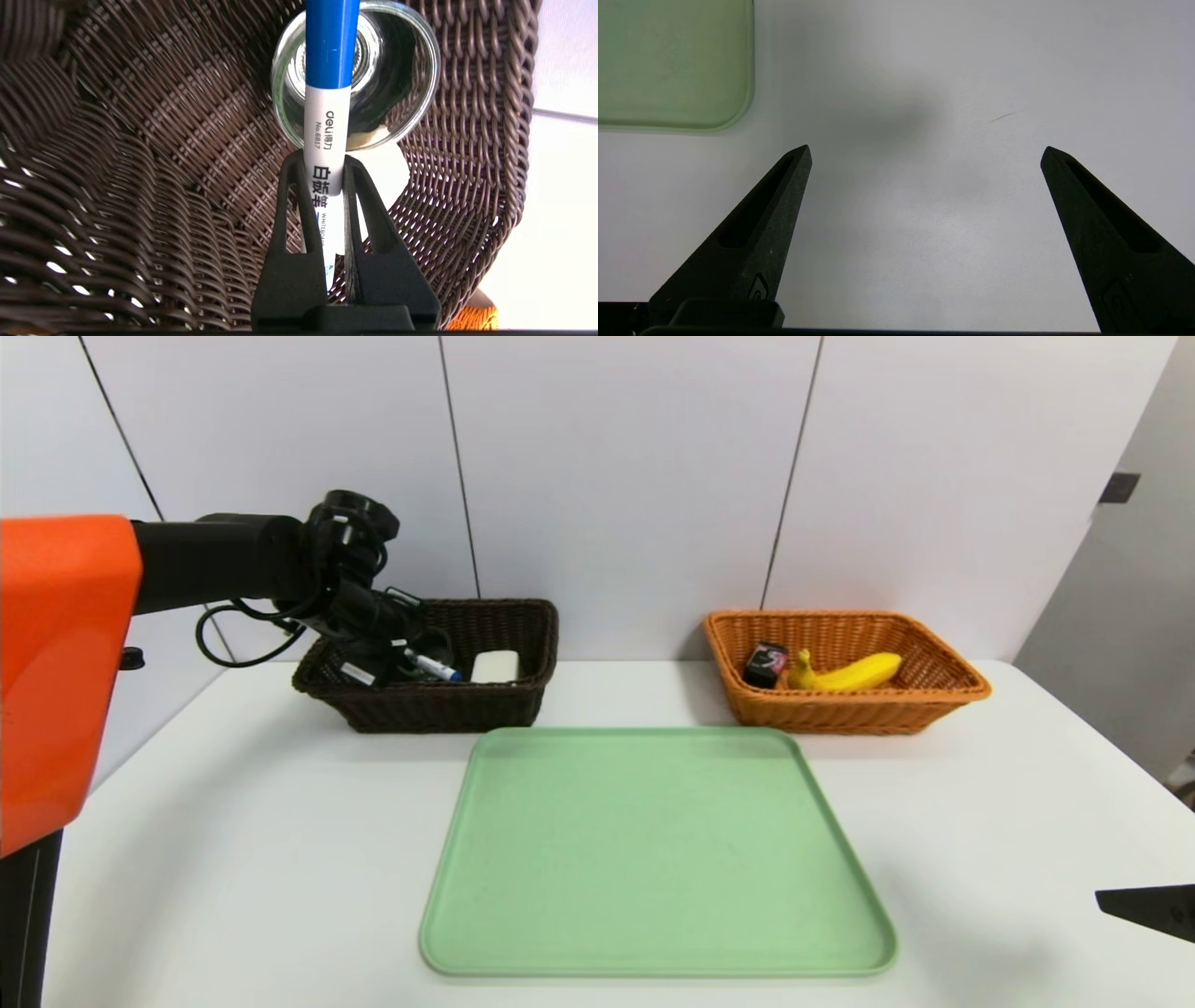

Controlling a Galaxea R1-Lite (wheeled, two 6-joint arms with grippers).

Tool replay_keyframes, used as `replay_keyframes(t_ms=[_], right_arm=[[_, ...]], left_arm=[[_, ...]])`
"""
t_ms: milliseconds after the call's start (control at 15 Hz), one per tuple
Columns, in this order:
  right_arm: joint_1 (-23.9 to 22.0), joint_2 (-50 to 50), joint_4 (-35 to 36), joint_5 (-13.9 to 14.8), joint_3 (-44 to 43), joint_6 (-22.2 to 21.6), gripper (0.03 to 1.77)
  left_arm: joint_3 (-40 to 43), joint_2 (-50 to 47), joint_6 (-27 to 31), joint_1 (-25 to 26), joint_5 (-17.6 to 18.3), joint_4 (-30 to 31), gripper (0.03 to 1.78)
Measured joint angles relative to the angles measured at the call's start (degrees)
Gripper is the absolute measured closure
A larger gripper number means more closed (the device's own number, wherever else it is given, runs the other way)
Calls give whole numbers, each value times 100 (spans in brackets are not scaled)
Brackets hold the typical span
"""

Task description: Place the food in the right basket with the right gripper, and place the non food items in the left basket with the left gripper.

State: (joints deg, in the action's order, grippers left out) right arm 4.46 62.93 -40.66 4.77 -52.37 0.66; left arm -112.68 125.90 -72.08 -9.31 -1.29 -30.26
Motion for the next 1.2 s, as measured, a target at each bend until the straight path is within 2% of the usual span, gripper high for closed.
replay_keyframes(t_ms=[200, 533, 800, 1000, 1133, 1200], right_arm=[[0, 18, 2, -13, 0, 5, 10], [-2, 46, 2, -23, 0, 9, 10], [0, 66, 11, -30, -7, 5, 10], [0, 63, 9, -30, -40, -22, 10], [0, 60, 15, -34, -61, -9, 10], [2, 55, 17, -37, -83, -9, 10]], left_arm=[[0, 12, 6, 0, 0, 2, 165], [0, 44, 73, -7, -9, 2, 94], [5, -71, 144, -9, -13, -11, 62], [-11, -636, 941, -24, -39, 79, 45], [-22, -1196, 1837, -63, -55, 295, 37], [-26, -1502, 2462, -91, -60, 441, 34]])
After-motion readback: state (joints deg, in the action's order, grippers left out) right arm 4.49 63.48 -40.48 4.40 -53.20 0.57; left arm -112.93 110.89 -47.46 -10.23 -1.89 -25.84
